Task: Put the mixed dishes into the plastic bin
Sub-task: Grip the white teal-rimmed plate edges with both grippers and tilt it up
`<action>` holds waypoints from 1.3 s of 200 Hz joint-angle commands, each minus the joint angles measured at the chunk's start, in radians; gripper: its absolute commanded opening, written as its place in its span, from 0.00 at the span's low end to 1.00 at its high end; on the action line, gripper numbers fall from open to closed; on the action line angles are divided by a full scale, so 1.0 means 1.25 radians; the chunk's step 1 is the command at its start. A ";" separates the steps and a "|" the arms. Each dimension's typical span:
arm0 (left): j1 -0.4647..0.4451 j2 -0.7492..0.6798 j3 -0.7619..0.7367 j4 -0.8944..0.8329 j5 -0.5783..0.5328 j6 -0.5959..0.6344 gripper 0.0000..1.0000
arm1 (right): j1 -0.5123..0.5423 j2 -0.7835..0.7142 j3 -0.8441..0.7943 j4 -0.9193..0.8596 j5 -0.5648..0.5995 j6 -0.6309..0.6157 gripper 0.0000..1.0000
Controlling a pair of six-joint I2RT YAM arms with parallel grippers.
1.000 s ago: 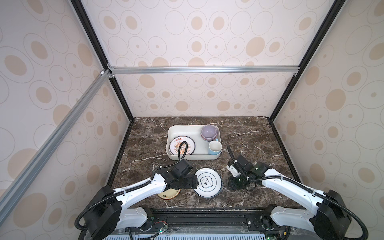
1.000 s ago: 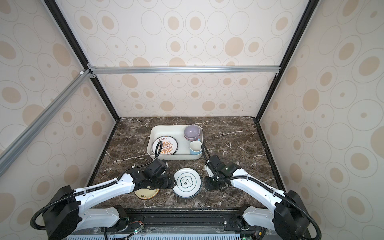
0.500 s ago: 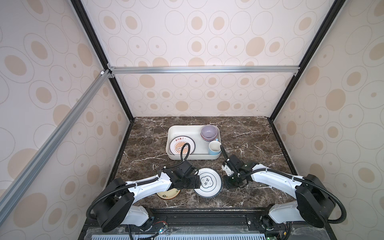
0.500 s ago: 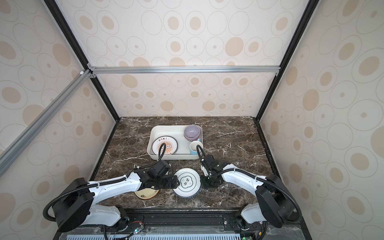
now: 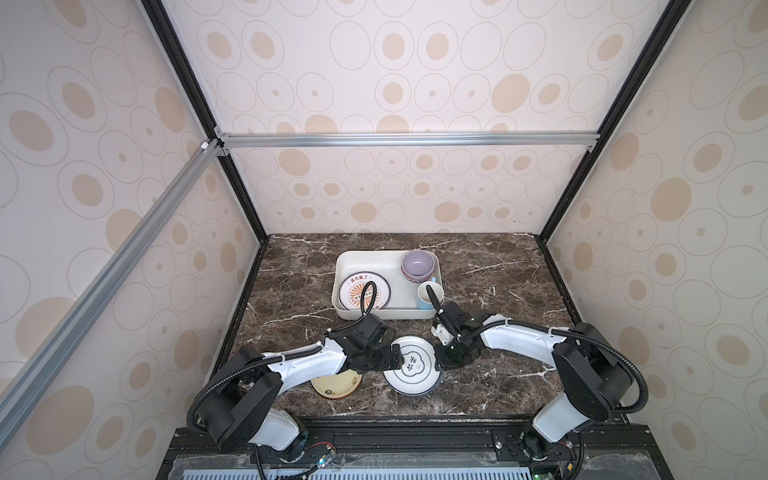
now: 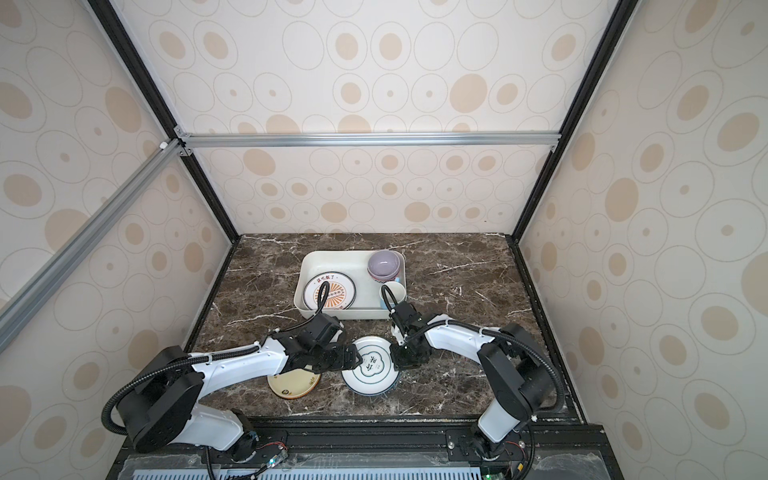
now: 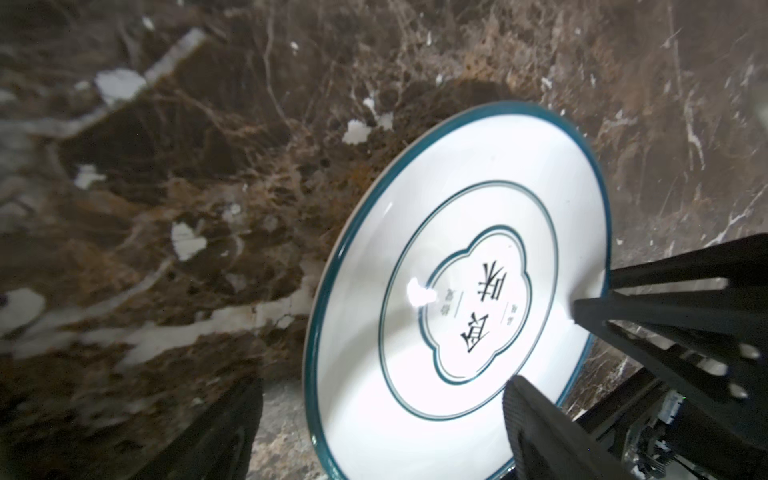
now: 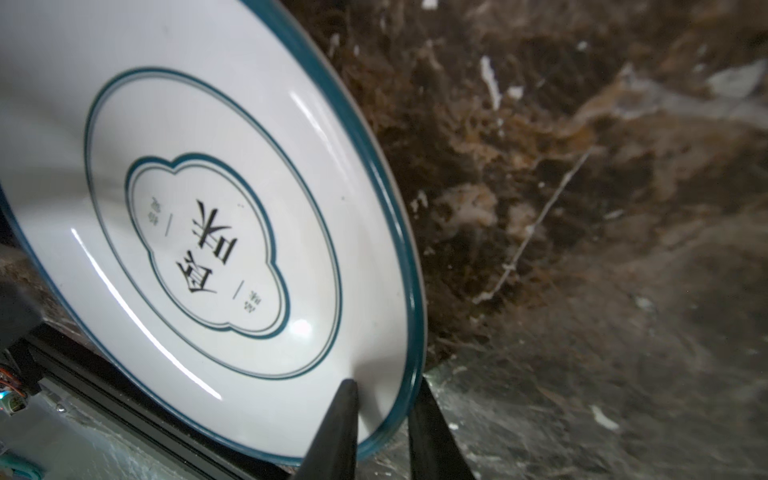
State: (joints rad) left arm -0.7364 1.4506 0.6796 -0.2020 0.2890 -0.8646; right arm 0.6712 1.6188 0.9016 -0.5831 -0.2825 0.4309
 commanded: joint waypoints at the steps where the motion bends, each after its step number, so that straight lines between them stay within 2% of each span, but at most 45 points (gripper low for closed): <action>1: 0.018 0.024 0.023 0.010 0.020 0.032 0.91 | -0.003 -0.002 0.039 -0.032 0.000 -0.021 0.23; 32: 0.035 0.066 0.037 0.029 0.050 0.048 0.91 | -0.012 0.046 0.079 -0.071 -0.024 -0.059 0.19; 71: 0.038 0.096 0.044 0.024 0.079 0.067 0.88 | -0.012 0.082 0.095 -0.050 -0.068 -0.038 0.17; 119: 0.040 0.087 0.025 0.032 0.115 0.067 0.73 | -0.012 0.127 0.103 -0.042 -0.092 -0.037 0.16; 145: 0.040 0.083 0.025 0.028 0.121 0.066 0.51 | -0.014 0.132 0.106 -0.039 -0.095 -0.034 0.16; 155: 0.042 0.081 0.031 0.021 0.120 0.069 0.37 | -0.014 0.131 0.110 -0.044 -0.094 -0.037 0.16; 179: 0.047 0.071 0.052 -0.010 0.116 0.083 0.18 | -0.023 0.117 0.119 -0.062 -0.089 -0.049 0.17; 222: 0.072 0.040 0.115 -0.079 0.101 0.119 0.00 | -0.042 0.063 0.145 -0.119 -0.068 -0.076 0.21; 260: 0.103 0.023 0.187 -0.143 0.086 0.157 0.00 | -0.057 0.017 0.179 -0.172 -0.056 -0.099 0.25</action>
State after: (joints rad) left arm -0.6361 1.5059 0.8425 -0.2665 0.4633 -0.7330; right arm 0.6128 1.6958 1.0866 -0.7231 -0.3660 0.3447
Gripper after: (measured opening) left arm 0.121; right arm 0.239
